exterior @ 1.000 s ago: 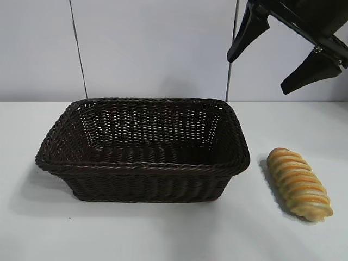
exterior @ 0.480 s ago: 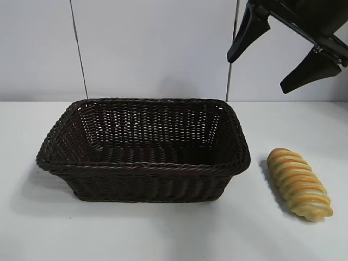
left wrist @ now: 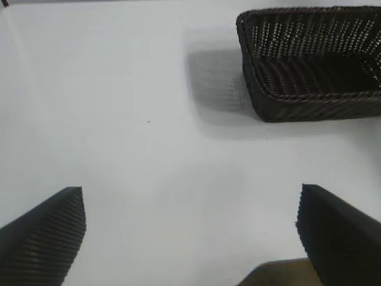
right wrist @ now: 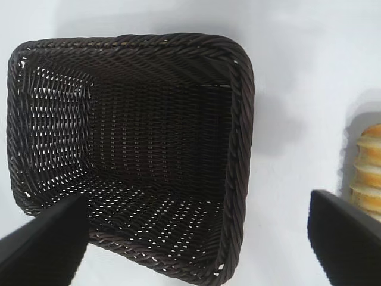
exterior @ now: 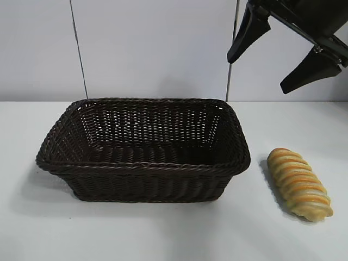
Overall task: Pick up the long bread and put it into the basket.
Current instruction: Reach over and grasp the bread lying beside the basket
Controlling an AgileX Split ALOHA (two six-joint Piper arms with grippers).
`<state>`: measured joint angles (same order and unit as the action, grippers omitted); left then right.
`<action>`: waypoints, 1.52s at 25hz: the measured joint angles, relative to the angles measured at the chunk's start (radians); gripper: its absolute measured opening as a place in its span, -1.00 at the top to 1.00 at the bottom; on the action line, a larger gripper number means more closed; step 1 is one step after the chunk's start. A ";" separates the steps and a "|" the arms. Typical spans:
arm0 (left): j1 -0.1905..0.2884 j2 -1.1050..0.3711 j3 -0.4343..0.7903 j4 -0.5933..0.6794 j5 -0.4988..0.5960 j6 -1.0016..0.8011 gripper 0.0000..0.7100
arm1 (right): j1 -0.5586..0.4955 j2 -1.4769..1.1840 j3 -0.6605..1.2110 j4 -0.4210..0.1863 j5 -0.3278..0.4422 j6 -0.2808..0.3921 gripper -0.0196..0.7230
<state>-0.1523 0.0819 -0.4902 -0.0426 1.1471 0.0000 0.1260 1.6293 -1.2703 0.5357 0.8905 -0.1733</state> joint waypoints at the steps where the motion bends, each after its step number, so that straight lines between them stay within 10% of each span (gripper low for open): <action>1: 0.000 0.000 0.003 -0.006 -0.004 0.000 -0.96 | 0.000 0.000 0.000 0.000 0.000 0.000 -0.92; 16: 0.000 -0.097 0.010 -0.008 -0.019 0.006 -0.96 | 0.000 0.000 0.000 -0.051 0.013 -0.015 -0.92; 25: 0.000 -0.098 0.010 0.003 -0.019 0.013 -0.96 | 0.000 0.000 0.017 -0.446 0.139 0.075 -0.92; 38: 0.000 -0.098 0.010 0.014 -0.019 0.021 -0.96 | 0.000 0.002 0.331 -0.515 -0.271 0.147 -0.92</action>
<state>-0.1523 -0.0158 -0.4806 -0.0282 1.1277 0.0209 0.1260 1.6312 -0.9389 0.0206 0.6192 -0.0260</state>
